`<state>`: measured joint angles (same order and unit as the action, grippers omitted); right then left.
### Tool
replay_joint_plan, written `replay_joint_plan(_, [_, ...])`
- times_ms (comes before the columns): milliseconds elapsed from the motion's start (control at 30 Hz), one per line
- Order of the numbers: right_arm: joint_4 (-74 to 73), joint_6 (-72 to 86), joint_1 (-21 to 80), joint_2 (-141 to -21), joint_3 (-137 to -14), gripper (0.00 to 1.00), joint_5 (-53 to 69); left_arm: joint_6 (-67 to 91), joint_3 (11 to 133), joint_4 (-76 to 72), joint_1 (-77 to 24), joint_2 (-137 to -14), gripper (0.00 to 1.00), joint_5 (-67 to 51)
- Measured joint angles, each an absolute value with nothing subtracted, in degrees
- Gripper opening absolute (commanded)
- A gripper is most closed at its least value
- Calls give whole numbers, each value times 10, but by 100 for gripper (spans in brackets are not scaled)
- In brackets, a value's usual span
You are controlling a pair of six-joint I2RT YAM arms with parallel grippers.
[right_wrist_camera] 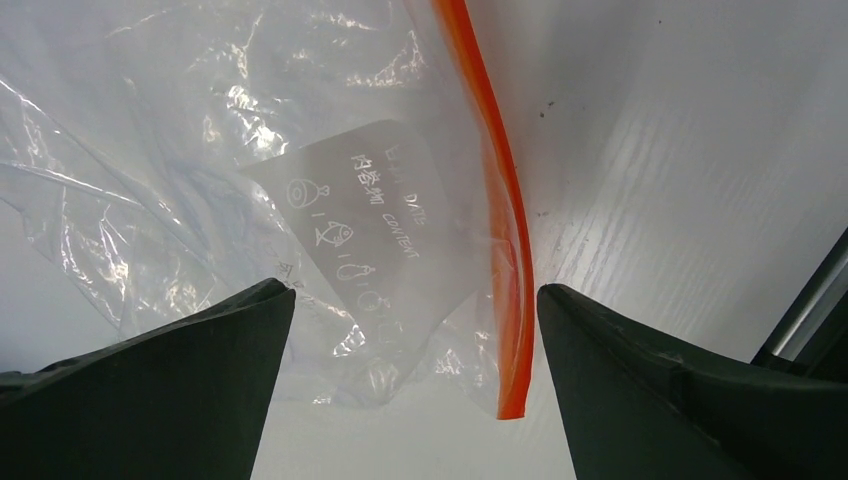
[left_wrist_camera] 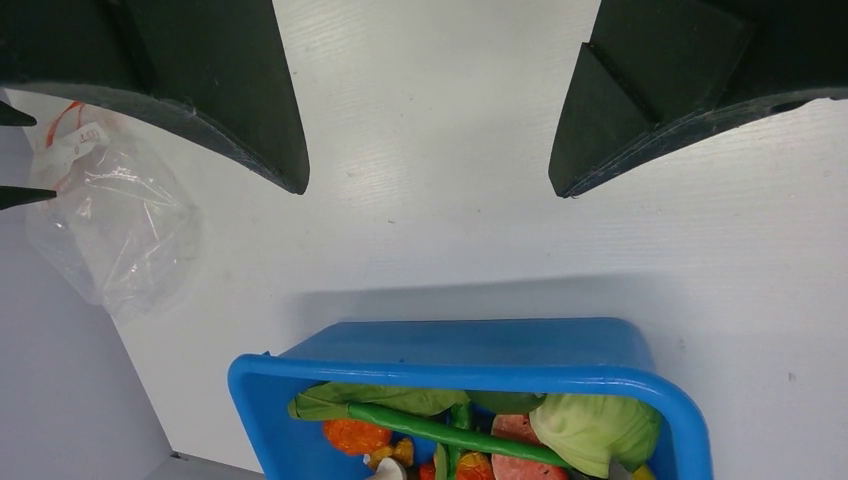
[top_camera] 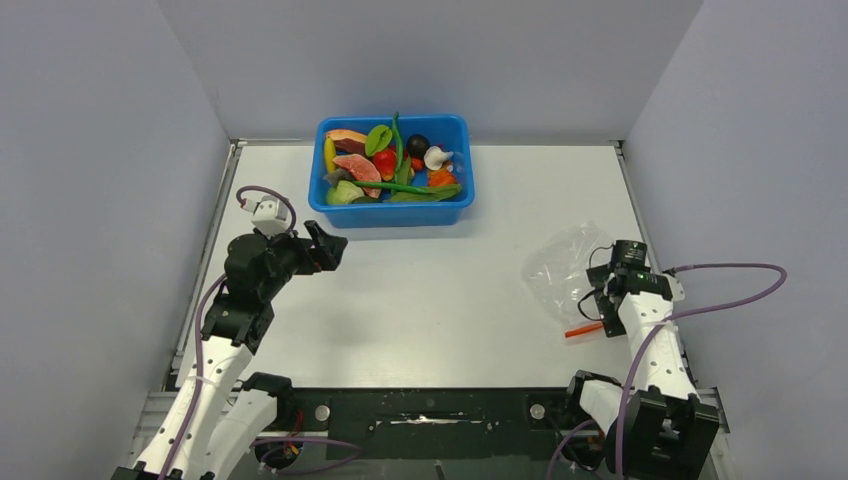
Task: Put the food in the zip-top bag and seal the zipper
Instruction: Pick up the zipper food storage bag at the center of the board.
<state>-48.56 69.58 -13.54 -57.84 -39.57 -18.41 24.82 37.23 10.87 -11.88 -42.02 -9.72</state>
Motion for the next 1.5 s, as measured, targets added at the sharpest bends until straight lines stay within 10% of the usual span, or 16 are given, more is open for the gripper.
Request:
replay_joint_plan(833, [-442,703,-135,-599,-367,100,-207,248,369,102,-119,-416,92,-103])
replay_joint_plan(1200, [-359,658,-134,-655,-348,58,-192,248,362,101,-119,-414,92,-105])
replay_joint_plan(1500, [-319,641,-94,-667,-331,55,-188,246,361,101,-119,-405,92,-105])
